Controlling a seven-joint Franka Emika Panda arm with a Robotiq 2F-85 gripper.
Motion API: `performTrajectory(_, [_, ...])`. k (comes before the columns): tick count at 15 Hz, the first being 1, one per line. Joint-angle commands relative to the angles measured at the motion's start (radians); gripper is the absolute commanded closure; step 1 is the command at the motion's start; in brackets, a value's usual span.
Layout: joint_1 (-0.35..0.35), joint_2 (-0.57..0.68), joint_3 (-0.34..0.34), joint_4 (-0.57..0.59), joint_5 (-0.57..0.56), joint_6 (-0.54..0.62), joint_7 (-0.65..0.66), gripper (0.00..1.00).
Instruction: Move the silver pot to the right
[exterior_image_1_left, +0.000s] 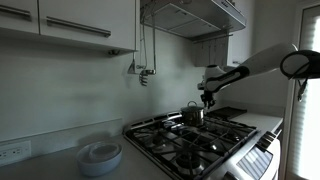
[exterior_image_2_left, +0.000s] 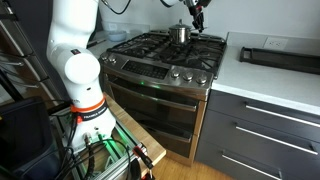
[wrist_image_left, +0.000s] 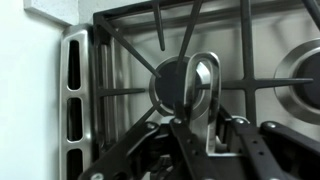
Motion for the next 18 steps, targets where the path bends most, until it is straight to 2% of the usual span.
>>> performTrajectory(1, [-0.010,-0.054,-0.024,-0.066,-0.068,-0.004,0.047,0.92])
performTrajectory(9, [-0.025,-0.070,-0.039,-0.090,-0.107,-0.009,0.088,0.92])
performTrajectory(18, [-0.055,-0.096,-0.049,-0.181,-0.118,0.100,0.166,0.92])
